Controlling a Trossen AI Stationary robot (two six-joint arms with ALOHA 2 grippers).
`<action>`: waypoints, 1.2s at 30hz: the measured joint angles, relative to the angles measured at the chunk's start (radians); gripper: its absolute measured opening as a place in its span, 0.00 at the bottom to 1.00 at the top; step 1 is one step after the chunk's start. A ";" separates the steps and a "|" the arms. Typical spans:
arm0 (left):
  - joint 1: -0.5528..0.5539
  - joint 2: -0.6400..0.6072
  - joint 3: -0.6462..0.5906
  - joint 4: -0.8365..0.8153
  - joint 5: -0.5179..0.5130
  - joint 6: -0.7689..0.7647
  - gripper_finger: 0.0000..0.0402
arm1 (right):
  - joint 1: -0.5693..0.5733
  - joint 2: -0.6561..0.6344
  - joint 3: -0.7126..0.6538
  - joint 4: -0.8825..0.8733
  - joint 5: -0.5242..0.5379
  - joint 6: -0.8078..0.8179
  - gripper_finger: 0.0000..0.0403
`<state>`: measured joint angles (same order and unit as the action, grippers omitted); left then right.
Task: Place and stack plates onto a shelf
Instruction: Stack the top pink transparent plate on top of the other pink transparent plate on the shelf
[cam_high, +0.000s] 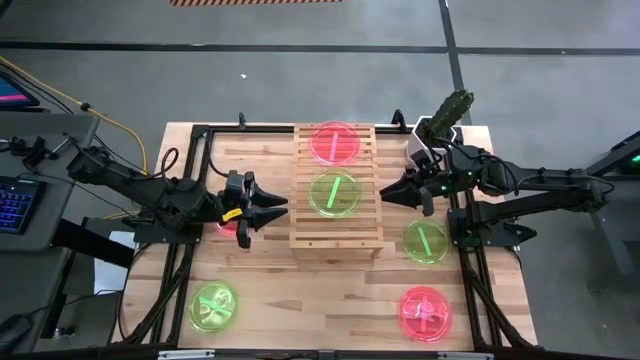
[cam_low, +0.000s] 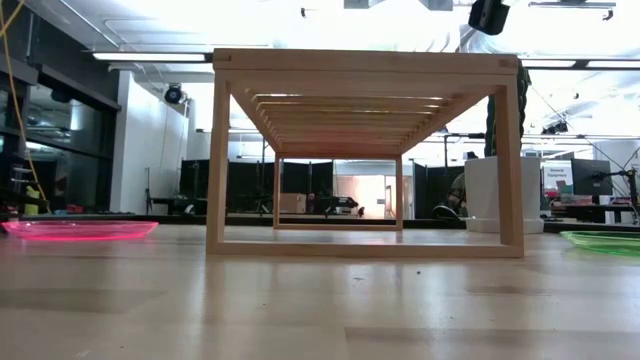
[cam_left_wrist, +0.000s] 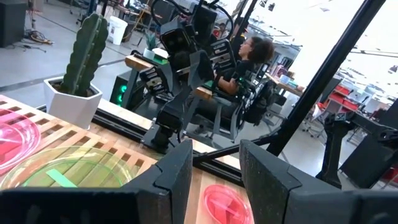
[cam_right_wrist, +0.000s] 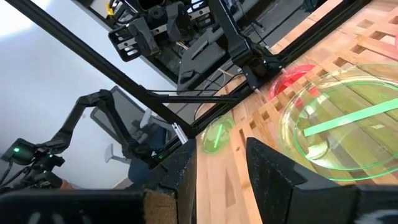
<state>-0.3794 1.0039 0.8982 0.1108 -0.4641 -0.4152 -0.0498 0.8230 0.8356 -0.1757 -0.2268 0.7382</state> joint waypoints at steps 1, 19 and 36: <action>0.000 0.000 0.000 0.000 0.000 0.000 0.30 | 0.000 0.000 0.000 0.000 0.000 -0.004 0.30; 0.000 0.000 0.000 -0.001 0.000 0.033 0.31 | 0.000 0.000 0.000 0.000 0.016 -0.006 0.30; 0.002 -0.010 0.000 -0.051 0.000 0.033 0.30 | 0.000 0.000 0.000 0.000 0.016 -0.006 0.30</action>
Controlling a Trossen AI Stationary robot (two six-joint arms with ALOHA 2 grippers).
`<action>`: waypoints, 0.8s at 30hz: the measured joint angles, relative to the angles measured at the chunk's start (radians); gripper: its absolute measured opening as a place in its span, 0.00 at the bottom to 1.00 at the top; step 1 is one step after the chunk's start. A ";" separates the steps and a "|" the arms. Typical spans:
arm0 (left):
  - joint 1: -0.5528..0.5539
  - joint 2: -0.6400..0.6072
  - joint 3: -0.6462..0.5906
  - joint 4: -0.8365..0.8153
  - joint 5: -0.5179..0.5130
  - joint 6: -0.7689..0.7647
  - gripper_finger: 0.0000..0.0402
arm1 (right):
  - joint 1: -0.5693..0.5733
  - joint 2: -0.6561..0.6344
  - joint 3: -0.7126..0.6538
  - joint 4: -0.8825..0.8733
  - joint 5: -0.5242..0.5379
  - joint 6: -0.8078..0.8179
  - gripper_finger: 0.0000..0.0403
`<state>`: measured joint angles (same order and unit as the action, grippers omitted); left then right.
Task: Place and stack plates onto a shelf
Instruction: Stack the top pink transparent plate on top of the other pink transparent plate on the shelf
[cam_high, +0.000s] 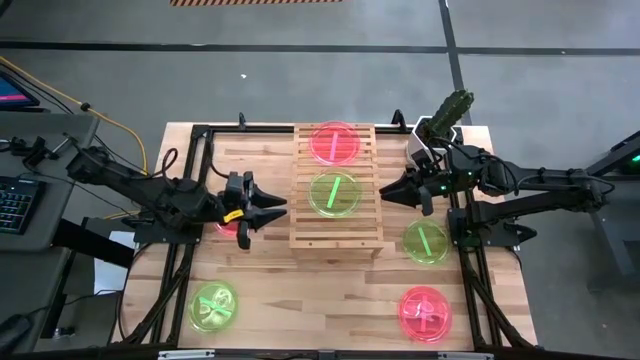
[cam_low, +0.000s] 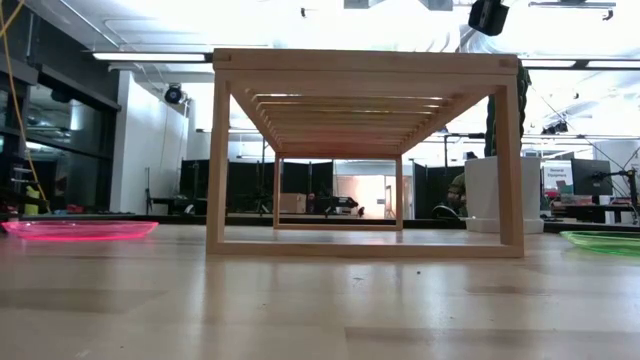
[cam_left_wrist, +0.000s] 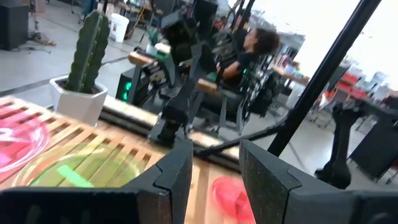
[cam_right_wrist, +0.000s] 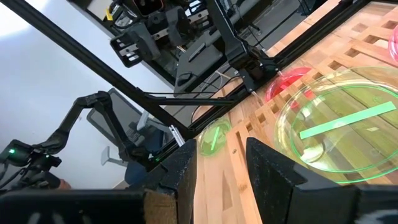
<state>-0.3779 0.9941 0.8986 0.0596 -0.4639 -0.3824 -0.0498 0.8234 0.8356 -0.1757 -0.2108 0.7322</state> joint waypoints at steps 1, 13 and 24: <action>0.007 -0.008 0.000 -0.022 0.000 -0.003 0.30 | 0.000 0.000 0.000 0.000 0.001 0.000 0.30; 0.089 0.027 -0.004 -0.848 0.136 -0.447 0.30 | 0.000 0.000 0.000 -0.026 0.044 0.008 0.30; 0.038 0.318 -0.150 -0.940 0.327 -0.682 0.30 | 0.000 0.000 0.000 -0.036 0.044 0.011 0.30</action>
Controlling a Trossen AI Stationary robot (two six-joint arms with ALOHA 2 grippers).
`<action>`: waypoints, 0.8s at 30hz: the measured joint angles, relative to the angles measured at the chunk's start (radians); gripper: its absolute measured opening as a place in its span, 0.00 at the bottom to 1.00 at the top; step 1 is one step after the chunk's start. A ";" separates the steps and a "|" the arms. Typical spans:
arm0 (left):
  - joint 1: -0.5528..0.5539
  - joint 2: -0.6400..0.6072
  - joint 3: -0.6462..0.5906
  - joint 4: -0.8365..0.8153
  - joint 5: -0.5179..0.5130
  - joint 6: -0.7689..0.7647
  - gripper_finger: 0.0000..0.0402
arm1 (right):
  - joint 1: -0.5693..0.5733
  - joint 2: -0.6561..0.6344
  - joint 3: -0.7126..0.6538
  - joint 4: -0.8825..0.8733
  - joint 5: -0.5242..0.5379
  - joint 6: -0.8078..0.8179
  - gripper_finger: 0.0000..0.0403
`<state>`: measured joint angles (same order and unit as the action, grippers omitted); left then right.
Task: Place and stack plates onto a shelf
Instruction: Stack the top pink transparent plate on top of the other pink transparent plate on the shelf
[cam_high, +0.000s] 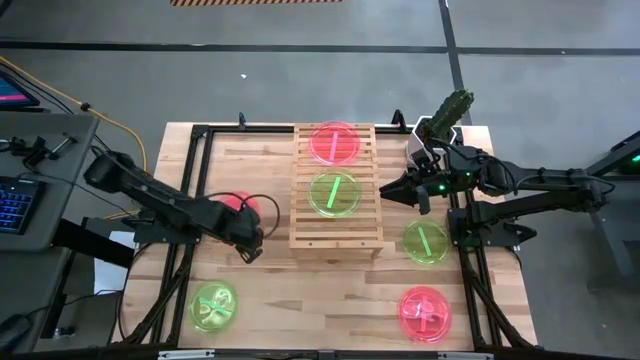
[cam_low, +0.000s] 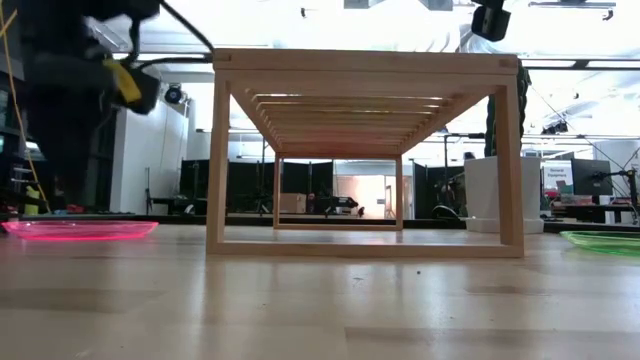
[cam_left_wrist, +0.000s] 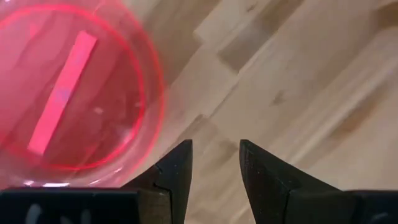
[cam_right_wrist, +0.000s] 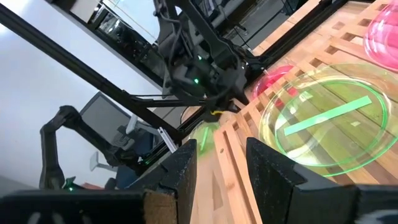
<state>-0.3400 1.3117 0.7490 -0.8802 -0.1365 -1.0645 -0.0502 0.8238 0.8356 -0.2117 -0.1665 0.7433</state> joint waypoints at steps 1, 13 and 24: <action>0.003 0.023 0.005 -0.003 -0.004 0.000 0.30 | 0.000 0.000 0.000 -0.002 0.000 0.001 0.30; 0.021 0.207 0.027 -0.093 -0.076 0.019 0.30 | 0.000 0.000 0.000 -0.020 0.000 0.018 0.30; 0.020 0.316 0.032 -0.087 -0.091 0.040 0.30 | 0.000 0.000 0.000 -0.026 0.000 0.017 0.30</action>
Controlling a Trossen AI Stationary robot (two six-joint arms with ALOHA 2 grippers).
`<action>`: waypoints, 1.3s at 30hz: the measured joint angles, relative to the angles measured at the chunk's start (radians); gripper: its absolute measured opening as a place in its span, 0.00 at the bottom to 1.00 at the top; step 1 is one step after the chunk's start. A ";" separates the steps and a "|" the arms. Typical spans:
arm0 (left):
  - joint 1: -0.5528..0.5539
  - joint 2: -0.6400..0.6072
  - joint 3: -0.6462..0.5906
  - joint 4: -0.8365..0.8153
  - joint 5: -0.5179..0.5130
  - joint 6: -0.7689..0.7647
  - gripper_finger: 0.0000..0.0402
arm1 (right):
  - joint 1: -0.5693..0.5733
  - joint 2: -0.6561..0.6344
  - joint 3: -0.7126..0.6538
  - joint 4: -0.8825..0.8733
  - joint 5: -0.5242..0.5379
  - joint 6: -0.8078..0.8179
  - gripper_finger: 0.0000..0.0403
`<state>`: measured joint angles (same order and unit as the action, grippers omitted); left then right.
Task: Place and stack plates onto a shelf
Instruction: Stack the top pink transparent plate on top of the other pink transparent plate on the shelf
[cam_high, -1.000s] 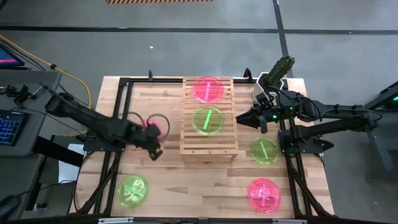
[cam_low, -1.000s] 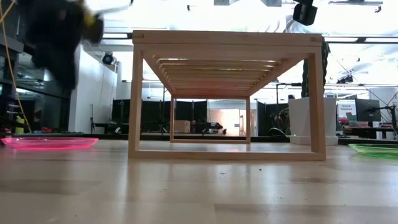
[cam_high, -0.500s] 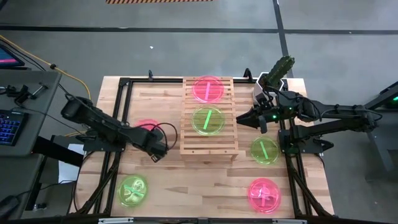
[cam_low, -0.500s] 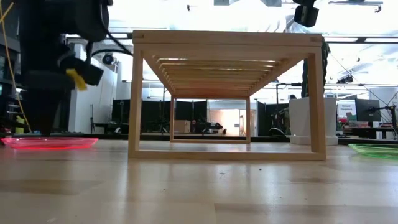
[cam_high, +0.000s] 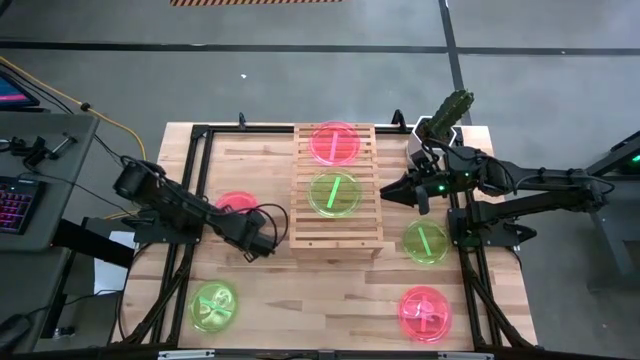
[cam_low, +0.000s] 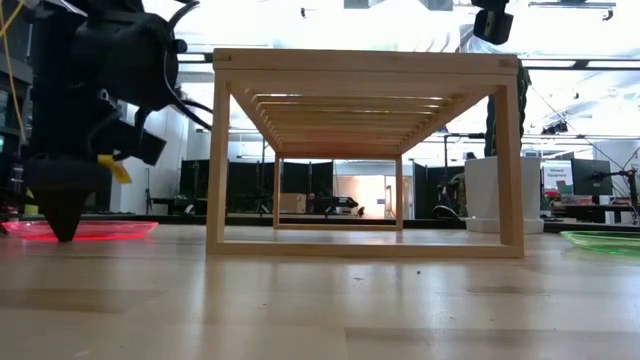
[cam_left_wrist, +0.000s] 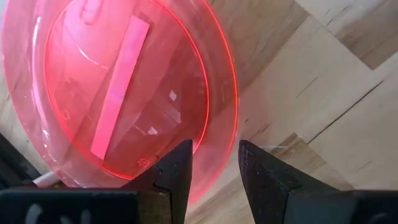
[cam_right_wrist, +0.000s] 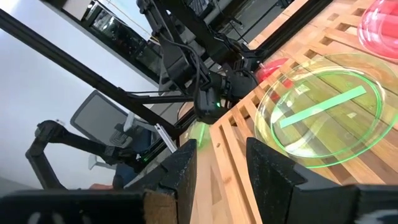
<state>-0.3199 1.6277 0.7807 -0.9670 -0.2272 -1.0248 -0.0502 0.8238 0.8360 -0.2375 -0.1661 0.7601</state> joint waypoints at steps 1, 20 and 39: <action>0.000 0.004 0.000 -0.001 -0.003 0.002 0.30 | 0.000 0.000 0.000 0.001 0.000 0.000 0.30; -0.001 -0.144 0.090 -0.110 -0.030 0.010 0.00 | 0.000 0.000 0.000 -0.012 0.000 -0.009 0.30; 0.146 -0.320 0.769 -0.411 -0.348 0.372 0.00 | 0.000 0.000 0.000 -0.014 0.058 -0.015 0.30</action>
<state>-0.1736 1.3078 1.5499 -1.3784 -0.5751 -0.6526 -0.0502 0.8237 0.8360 -0.2511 -0.1078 0.7446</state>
